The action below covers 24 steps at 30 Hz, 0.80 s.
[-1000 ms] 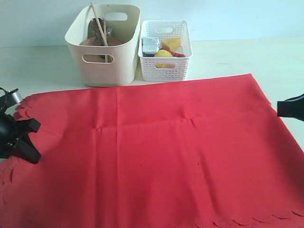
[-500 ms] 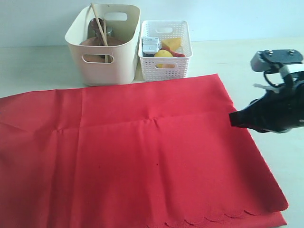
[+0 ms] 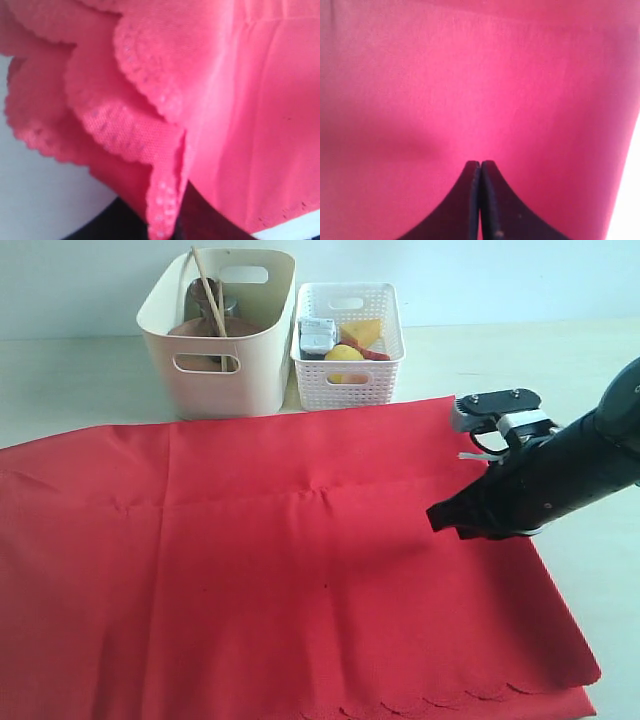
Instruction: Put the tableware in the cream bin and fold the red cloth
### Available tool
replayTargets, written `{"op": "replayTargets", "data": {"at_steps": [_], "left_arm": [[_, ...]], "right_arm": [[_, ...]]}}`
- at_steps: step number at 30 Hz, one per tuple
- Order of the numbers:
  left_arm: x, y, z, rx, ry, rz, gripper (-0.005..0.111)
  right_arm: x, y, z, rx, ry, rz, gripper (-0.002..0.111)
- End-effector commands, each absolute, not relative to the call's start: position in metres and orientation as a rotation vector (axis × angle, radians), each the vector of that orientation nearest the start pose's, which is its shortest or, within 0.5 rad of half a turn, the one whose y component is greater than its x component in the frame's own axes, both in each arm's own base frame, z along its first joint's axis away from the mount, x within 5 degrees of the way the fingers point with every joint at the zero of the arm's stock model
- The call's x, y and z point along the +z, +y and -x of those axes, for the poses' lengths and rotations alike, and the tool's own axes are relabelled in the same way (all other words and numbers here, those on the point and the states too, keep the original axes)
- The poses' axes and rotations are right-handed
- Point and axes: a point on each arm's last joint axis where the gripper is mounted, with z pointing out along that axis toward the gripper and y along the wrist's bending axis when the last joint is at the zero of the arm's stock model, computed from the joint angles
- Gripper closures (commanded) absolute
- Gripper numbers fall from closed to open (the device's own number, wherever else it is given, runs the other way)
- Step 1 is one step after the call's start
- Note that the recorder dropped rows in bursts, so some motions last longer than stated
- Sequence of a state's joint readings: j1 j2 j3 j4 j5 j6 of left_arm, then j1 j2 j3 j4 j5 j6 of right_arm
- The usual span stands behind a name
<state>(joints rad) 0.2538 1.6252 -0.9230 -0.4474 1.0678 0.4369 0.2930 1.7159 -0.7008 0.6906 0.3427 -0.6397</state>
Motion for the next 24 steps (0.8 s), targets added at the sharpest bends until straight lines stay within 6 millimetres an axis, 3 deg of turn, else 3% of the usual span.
{"op": "replayTargets", "data": {"at_steps": [1,12,24], "left_arm": [[0.206,0.024,-0.268,-0.733,3.012,0.074,0.105],[0.216,-0.017,-0.269,-0.932,2.998,-0.137,0.105],[0.259,-0.071,-0.294,-1.109,2.796,-0.28,0.105]], "right_arm": [[0.118,0.101,-0.267,0.365,2.765,0.438,0.108],[0.103,0.101,-0.267,0.357,2.818,0.427,0.108],[0.101,0.101,-0.266,0.364,2.831,0.428,0.108]]}}
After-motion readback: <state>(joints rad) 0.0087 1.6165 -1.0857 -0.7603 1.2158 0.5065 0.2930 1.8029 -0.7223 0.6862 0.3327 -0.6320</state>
